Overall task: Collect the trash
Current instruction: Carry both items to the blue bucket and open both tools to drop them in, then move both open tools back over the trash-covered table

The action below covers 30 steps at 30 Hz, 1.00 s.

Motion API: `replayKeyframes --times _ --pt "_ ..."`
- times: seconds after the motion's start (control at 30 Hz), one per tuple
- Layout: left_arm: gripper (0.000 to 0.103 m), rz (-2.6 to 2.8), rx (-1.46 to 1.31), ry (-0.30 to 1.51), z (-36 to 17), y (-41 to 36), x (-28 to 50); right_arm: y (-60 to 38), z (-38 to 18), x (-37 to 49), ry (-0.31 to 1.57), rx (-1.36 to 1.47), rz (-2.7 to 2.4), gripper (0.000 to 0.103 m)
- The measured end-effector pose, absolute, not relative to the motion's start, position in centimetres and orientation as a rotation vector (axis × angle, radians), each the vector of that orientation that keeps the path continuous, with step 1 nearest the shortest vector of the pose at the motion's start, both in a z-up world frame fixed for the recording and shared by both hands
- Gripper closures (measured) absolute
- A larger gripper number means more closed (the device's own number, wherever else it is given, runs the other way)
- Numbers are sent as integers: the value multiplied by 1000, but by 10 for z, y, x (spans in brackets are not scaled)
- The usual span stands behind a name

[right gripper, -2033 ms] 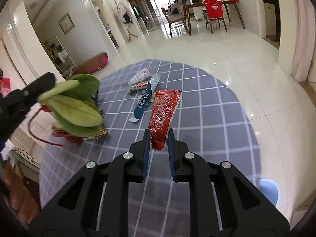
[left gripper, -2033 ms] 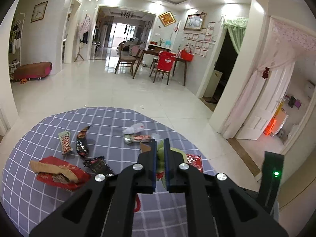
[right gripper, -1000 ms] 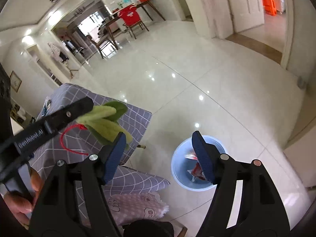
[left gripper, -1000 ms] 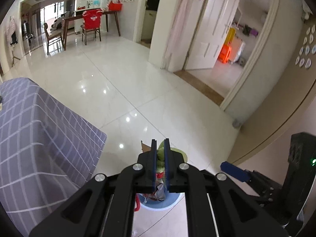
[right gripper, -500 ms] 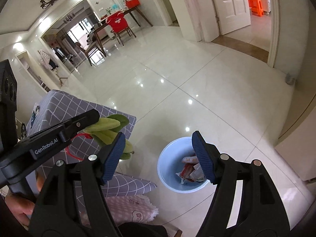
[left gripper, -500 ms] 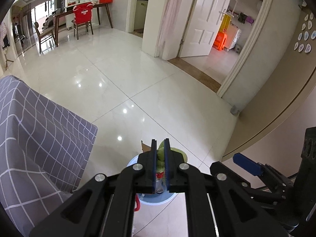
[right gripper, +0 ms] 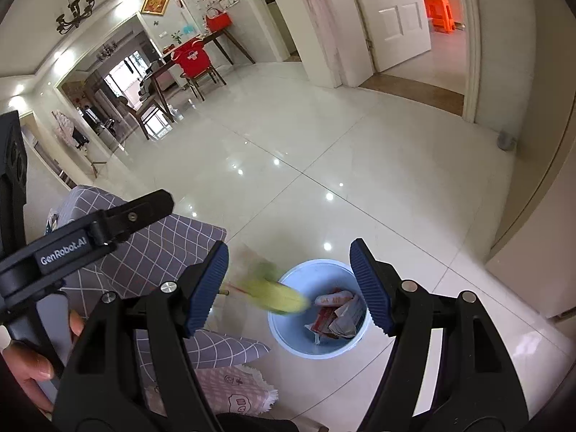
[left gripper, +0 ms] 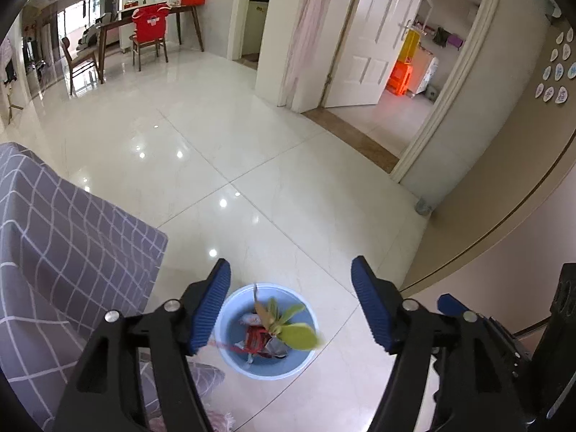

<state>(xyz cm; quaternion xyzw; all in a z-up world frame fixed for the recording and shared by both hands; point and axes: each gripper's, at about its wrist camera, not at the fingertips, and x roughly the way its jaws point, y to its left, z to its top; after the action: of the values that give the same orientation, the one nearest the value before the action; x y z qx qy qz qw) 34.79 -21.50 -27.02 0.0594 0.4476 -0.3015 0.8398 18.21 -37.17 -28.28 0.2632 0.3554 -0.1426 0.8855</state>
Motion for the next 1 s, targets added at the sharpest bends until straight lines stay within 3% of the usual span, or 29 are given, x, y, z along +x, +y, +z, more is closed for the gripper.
replayKeyframes --times 0.63,0.73,0.9,1.0 --pt "35 -503 117 859 -213 -120 328 -293 -226 201 688 459 -129 33" --pt "35 -438 123 810 -192 -84 327 -262 -214 213 681 436 -66 33" --pt "24 -313 44 752 -157 6 332 -190 -191 240 667 379 76 32" --pt "23 -224 -27 751 -145 65 339 -146 -180 262 670 348 164 32"
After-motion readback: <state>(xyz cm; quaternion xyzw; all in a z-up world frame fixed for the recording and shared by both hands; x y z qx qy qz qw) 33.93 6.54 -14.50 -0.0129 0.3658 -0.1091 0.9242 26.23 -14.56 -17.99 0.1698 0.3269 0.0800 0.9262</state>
